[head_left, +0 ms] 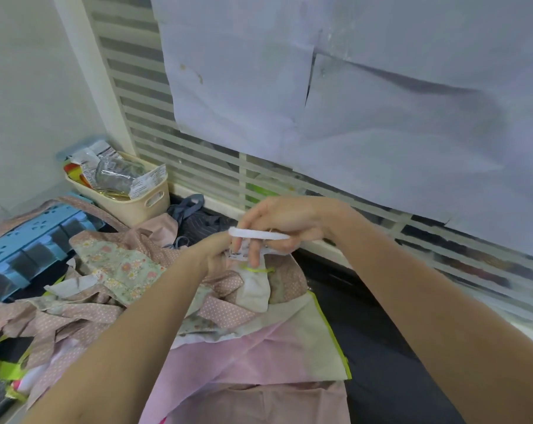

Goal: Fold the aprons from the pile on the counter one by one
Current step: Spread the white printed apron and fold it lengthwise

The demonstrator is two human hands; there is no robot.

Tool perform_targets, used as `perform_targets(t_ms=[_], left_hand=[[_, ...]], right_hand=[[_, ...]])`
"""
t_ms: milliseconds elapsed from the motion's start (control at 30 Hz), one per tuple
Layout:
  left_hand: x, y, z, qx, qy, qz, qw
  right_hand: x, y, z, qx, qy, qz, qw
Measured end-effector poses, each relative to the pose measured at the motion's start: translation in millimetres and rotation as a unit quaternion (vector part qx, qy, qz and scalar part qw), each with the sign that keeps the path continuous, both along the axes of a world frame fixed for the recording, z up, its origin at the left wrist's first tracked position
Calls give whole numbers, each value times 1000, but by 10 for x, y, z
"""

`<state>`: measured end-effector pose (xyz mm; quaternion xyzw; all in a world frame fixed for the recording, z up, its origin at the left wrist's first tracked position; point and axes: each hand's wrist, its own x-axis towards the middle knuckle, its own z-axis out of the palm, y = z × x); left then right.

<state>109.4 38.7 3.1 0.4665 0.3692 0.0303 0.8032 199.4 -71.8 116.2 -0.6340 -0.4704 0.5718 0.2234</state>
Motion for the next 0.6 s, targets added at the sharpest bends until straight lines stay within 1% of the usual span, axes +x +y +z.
perform_targets(t_ms=[33,67,100,167,200,267,367,433,467,500,533,600], left_hand=[[0,1,-18,-52,-38,-4,998],[-11,-17,19,-92,-68,26,993],[12,-31,92,-135,-104,35,985],[69,-85,164,-164,-156,68,972],[76,-86,185,-164,-177,77,967],[57,-117,252,-159,-199,105,961],[7,-98,255,-175,-242,122,946],[-38,-28,213,-211,-281,162,922],[-65,6,194,-216,-282,183,917],[-86,26,200,-212,-276,195,917],[-100,30,211,-189,-261,202,925],[-102,30,228,-111,-212,185,953]], right_hand=[[14,-36,45,-34,-47,29,998],[-2,-71,93,-65,-101,53,991],[-26,-105,124,-93,-167,69,979],[-58,-151,107,-132,-301,81,941],[-56,-175,71,-136,-361,69,920],[-56,-250,33,-112,-449,28,886],[-72,-341,0,-65,-532,-2,844],[-75,-390,-29,-49,-583,3,811],[-69,-412,-58,-47,-603,2,796],[-53,-426,-89,-41,-625,-5,780],[-30,-431,-126,-29,-646,-16,762],[-3,-407,-216,12,-685,-41,728]])
